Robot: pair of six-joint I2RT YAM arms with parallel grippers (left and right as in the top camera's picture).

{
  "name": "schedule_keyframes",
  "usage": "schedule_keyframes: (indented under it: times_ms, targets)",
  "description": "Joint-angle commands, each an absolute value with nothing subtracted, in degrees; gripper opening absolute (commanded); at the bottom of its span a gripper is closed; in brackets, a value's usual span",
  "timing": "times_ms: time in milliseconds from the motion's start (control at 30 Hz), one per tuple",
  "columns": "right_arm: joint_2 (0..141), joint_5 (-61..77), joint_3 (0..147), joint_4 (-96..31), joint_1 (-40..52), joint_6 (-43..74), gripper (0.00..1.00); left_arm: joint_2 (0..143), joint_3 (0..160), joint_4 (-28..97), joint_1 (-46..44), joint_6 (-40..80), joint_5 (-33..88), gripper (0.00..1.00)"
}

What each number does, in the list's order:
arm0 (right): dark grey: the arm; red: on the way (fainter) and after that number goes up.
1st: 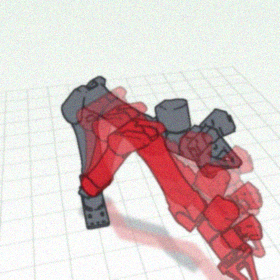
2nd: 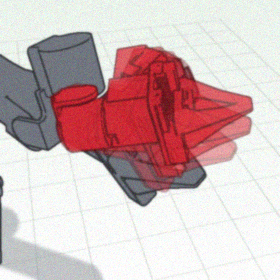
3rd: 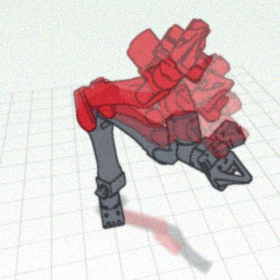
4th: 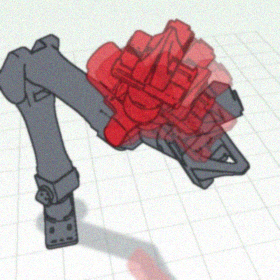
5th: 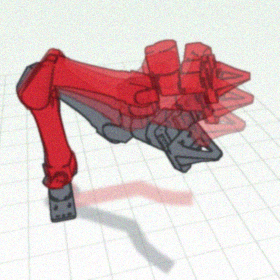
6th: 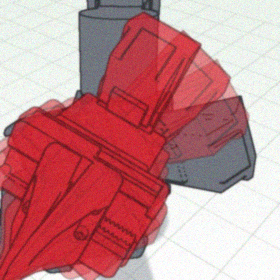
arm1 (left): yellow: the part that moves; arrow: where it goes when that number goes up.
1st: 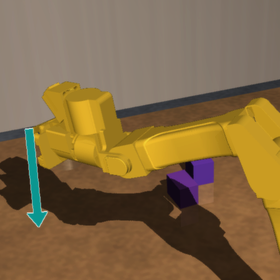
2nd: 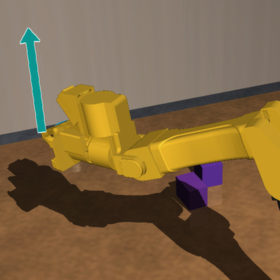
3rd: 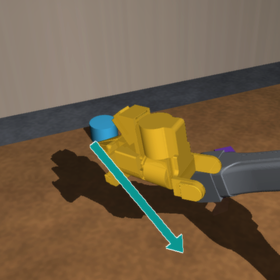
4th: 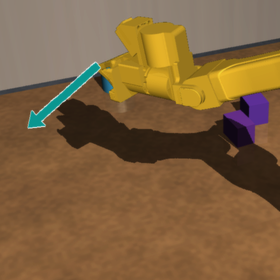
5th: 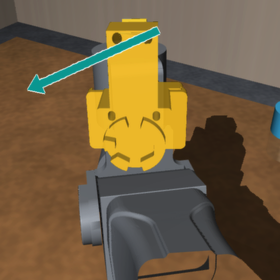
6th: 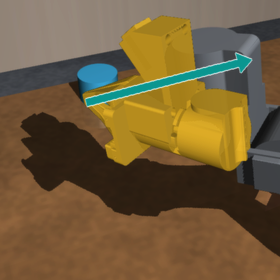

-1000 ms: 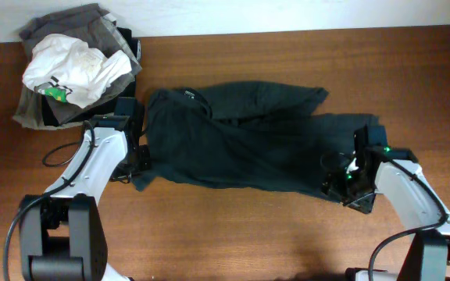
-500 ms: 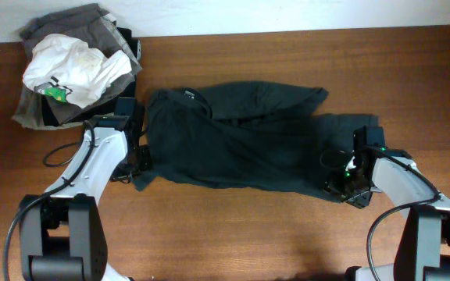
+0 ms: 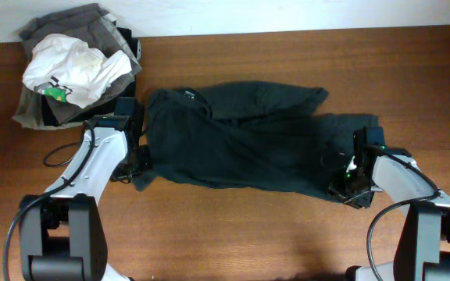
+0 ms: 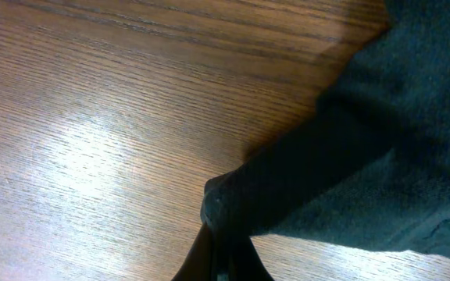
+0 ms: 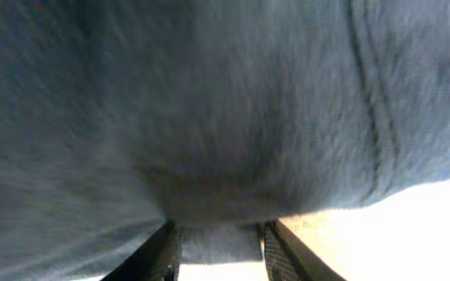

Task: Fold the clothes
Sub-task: 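Lift the shirt with both grippers and shake it out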

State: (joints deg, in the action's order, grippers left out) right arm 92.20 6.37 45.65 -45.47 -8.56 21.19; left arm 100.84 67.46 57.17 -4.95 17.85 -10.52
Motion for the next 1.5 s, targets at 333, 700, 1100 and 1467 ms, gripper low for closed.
schedule_keyframes:
  times_ms: [333,700,1100,1467]
  targets:
    - [94.4,6.9,44.8,-44.4,-8.7,22.4,0.04,101.3,68.4,57.1,-4.9,18.6,-10.3,0.01]
    - [80.2,6.9,65.2,-62.6,-8.6,21.7,0.04,83.0,72.8,60.5,-7.5,17.1,-10.3,0.01]
    - [70.5,6.9,106.7,-84.9,-8.6,16.9,0.04,59.0,94.2,64.9,-14.1,15.1,-9.6,0.01]
    - [73.5,6.8,129.2,-86.6,-8.6,16.7,0.03,68.3,107.9,66.4,-15.6,13.5,-8.2,0.01]
